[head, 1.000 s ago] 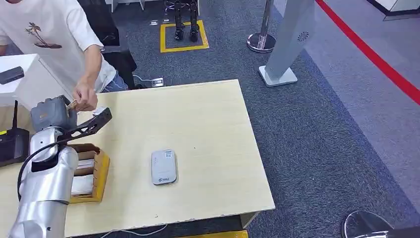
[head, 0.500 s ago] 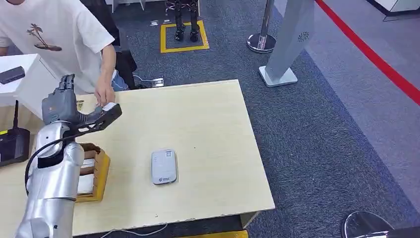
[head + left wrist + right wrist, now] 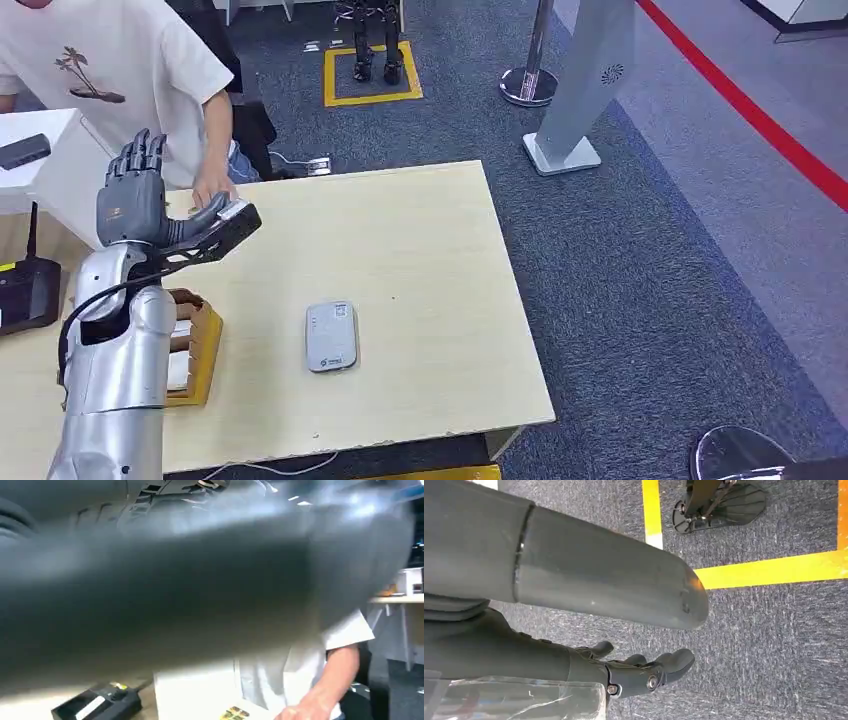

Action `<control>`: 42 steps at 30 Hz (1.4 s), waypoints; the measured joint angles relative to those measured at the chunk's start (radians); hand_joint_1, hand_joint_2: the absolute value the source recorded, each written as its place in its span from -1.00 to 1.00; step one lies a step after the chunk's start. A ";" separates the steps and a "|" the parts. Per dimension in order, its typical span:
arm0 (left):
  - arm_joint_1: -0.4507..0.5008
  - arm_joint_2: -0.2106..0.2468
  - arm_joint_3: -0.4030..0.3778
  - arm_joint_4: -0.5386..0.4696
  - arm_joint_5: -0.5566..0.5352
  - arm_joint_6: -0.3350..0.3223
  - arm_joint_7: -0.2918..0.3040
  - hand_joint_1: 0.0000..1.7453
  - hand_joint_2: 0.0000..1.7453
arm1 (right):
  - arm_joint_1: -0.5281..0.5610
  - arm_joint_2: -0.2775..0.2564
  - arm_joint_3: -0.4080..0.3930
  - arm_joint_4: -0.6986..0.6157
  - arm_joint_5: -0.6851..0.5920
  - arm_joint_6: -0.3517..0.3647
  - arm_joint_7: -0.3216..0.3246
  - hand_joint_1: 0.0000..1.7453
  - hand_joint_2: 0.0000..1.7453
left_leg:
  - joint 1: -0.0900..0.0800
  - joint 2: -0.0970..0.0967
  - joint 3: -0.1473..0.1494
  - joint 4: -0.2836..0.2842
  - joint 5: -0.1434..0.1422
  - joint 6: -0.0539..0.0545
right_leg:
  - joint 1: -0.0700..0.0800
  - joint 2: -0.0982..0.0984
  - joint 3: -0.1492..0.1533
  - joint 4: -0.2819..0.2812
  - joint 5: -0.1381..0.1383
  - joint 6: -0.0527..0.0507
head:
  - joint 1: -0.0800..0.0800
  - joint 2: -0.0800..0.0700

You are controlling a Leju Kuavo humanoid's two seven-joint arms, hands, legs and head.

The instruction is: Pass the card to the sensor for recognition and then transmit it.

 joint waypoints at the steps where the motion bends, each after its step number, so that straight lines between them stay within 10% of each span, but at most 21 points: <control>1: 0.006 -0.001 0.000 -0.012 0.019 -0.011 -0.009 -1.00 1.00 | 0.000 0.000 0.000 0.000 -0.002 0.000 0.000 -1.00 1.00 | 0.000 0.000 0.000 0.000 0.000 0.000 | 0.000 0.000 0.000 0.000 0.000 0.000 | 0.000 0.000; 16: 0.172 0.053 -0.115 -0.185 0.339 -0.145 -0.016 -1.00 1.00 | 0.002 -0.001 -0.023 0.000 -0.040 -0.002 -0.003 -1.00 1.00 | 0.000 0.000 0.000 0.000 0.000 0.000 | 0.000 0.000 0.000 0.000 0.000 0.000 | 0.000 0.000; 22: 0.278 0.193 -0.185 -0.264 0.533 -0.200 -0.012 -1.00 1.00 | 0.006 -0.003 -0.038 0.000 -0.061 -0.003 -0.003 -1.00 1.00 | 0.000 0.004 0.000 -0.001 0.000 0.000 | 0.000 0.003 -0.001 0.001 0.000 0.000 | 0.000 0.000; 32: 0.555 0.432 -0.226 -0.448 0.552 -0.212 0.056 -1.00 1.00 | 0.009 -0.003 -0.053 0.000 -0.069 -0.005 -0.006 -1.00 1.00 | 0.000 0.004 0.000 -0.002 -0.002 -0.001 | 0.000 0.003 -0.002 0.000 -0.002 0.000 | 0.000 0.000; 42: 0.674 0.532 -0.227 -0.578 0.490 -0.214 0.080 -1.00 1.00 | 0.009 -0.003 -0.058 0.000 -0.072 -0.010 -0.004 -1.00 1.00 | 0.000 0.002 0.000 -0.001 -0.001 -0.001 | 0.000 0.001 -0.001 0.000 -0.001 0.000 | 0.000 0.000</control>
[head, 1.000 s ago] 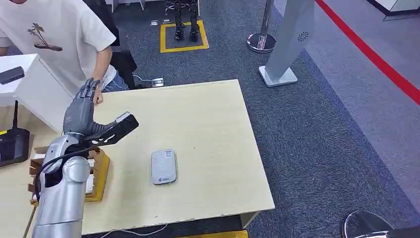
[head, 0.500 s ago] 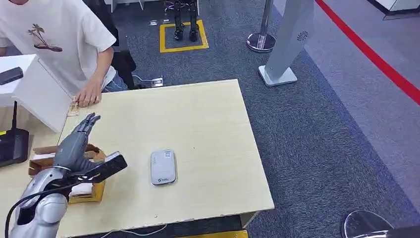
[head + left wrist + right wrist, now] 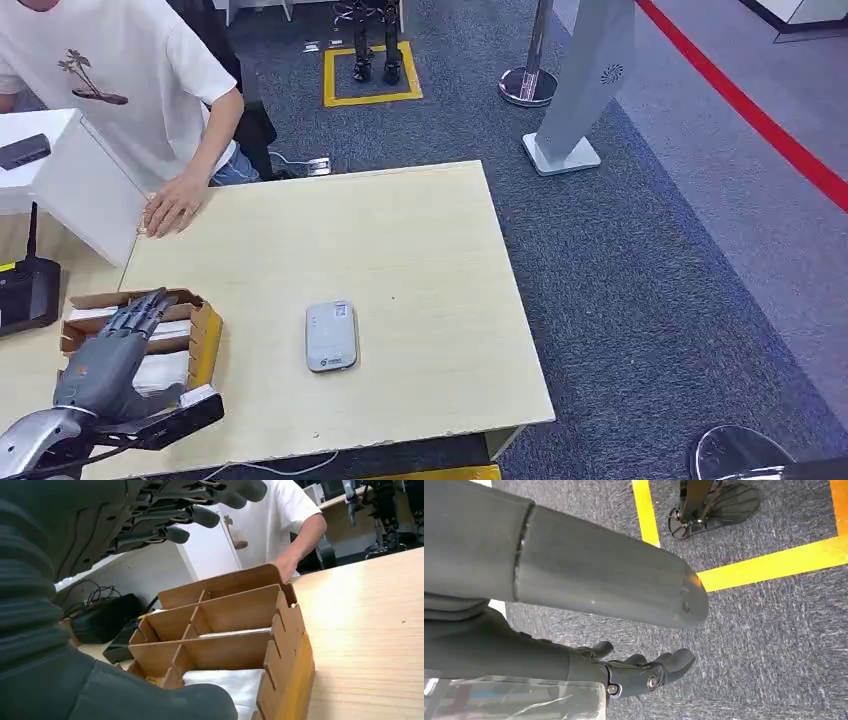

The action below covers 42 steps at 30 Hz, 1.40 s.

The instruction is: Pass the card to the sensor for recognition and then transmit it.

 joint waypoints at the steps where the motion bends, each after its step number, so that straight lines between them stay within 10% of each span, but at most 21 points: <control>1: 0.005 0.005 -0.001 -0.008 -0.010 0.000 0.006 -1.00 1.00 | 0.000 0.000 0.000 0.000 0.000 0.000 0.000 -1.00 1.00 | 0.000 0.000 0.000 0.000 0.000 0.000 | 0.000 0.000 0.000 0.000 0.000 0.000 | 0.000 0.000; 42: 0.210 0.085 -0.006 -0.135 -0.005 -0.005 0.082 -1.00 1.00 | 0.000 0.000 0.000 0.000 0.011 -0.007 0.001 -1.00 1.00 | 0.000 -0.001 0.000 0.000 0.000 0.000 | 0.000 0.000 0.000 0.000 0.000 0.000 | 0.000 0.000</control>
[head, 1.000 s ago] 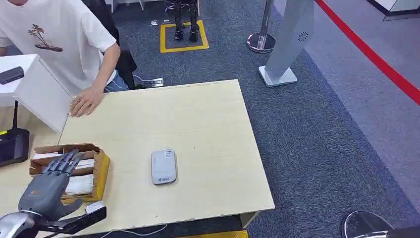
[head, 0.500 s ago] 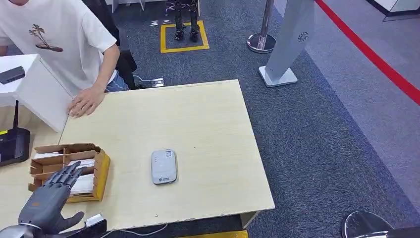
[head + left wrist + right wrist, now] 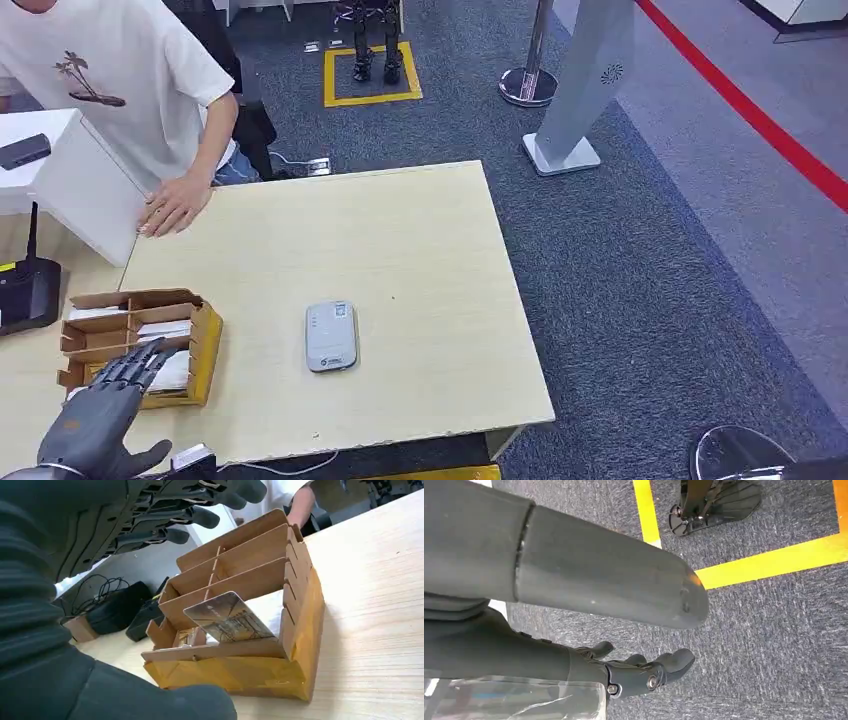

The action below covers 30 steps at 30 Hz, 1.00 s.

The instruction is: Pass the card to the sensor for recognition and then transmit it.

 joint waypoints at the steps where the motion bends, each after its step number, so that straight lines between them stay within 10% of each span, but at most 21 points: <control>1: 0.001 0.000 0.000 0.000 0.000 0.000 0.000 -1.00 1.00 | 0.000 0.000 0.000 0.000 0.000 0.000 0.000 -1.00 1.00 | 0.000 0.000 0.000 0.000 0.000 0.000 | 0.000 0.000 0.000 0.000 0.000 0.000 | 0.000 0.000; 13: 0.016 -0.015 -0.002 -0.014 -0.211 -0.005 0.117 -1.00 1.00 | 0.000 0.000 0.000 0.000 -0.008 -0.005 0.005 -1.00 1.00 | 0.000 0.000 0.000 0.000 0.000 0.000 | 0.000 0.000 0.000 0.000 0.000 0.000 | 0.000 0.000; 20: -0.018 -0.150 -0.003 0.003 -0.341 0.007 0.117 -1.00 1.00 | -0.001 0.000 0.000 0.000 0.000 -0.006 0.013 -1.00 1.00 | 0.000 -0.001 0.000 0.000 0.000 0.000 | 0.000 -0.001 0.000 0.000 0.000 0.000 | 0.000 0.000; 30: -0.035 -0.228 -0.002 0.016 -0.361 -0.001 0.072 -1.00 1.00 | -0.003 0.000 0.000 0.000 -0.002 -0.006 0.015 -1.00 1.00 | 0.000 -0.001 0.000 0.000 0.000 0.000 | 0.000 -0.001 0.000 0.000 0.000 0.000 | 0.000 0.000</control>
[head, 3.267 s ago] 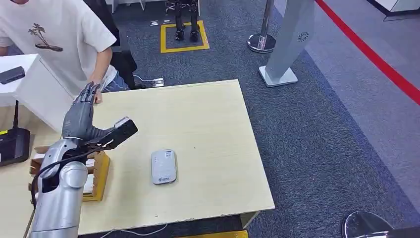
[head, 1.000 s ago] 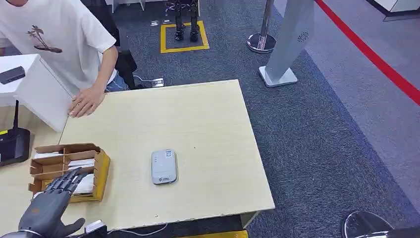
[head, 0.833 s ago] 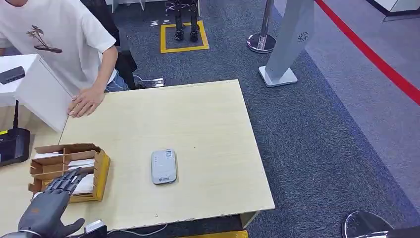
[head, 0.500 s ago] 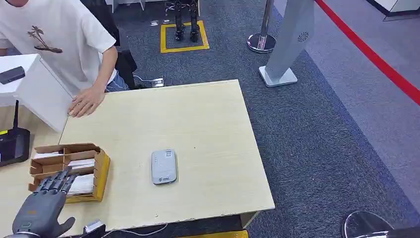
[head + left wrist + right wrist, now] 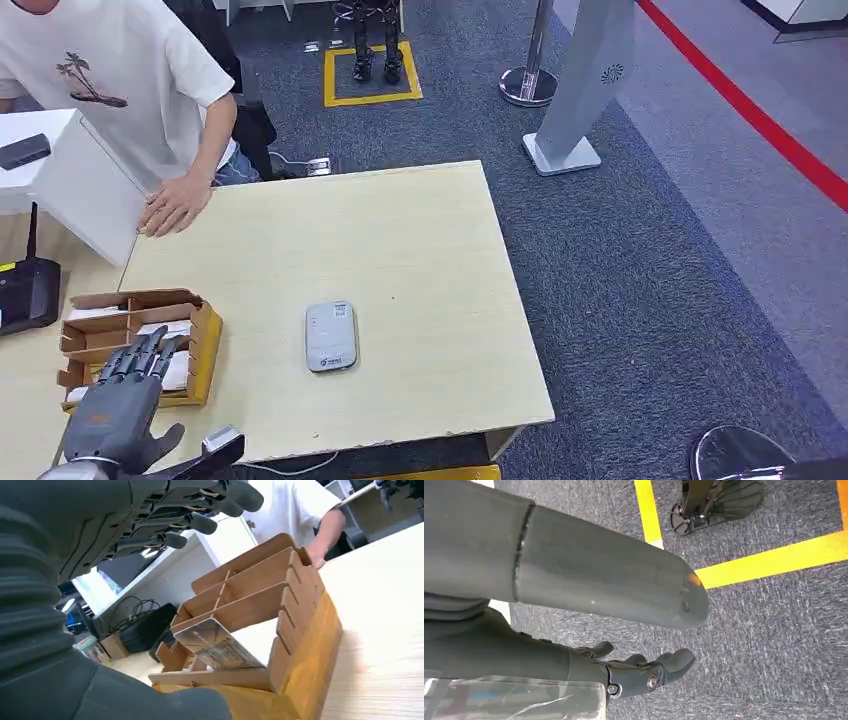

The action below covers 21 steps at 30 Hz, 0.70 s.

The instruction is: Pass the card to the sensor for recognition and then transmit it.

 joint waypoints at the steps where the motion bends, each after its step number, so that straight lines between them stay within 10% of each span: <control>1: 0.000 -0.003 0.000 0.000 -0.001 0.000 -0.002 -1.00 1.00 | 0.000 0.000 0.000 0.000 0.000 0.000 0.000 -1.00 1.00 | 0.000 0.000 0.000 0.000 0.000 0.000 | 0.000 0.000 0.000 0.000 0.000 0.000 | 0.000 0.000; 21: 0.006 -0.060 0.043 0.016 -0.004 -0.007 -0.019 -1.00 1.00 | -0.001 0.000 0.000 -0.001 -0.005 0.000 0.008 -1.00 1.00 | 0.000 0.000 0.000 0.000 0.000 0.000 | 0.000 0.000 0.000 0.000 0.000 0.000 | 0.000 0.000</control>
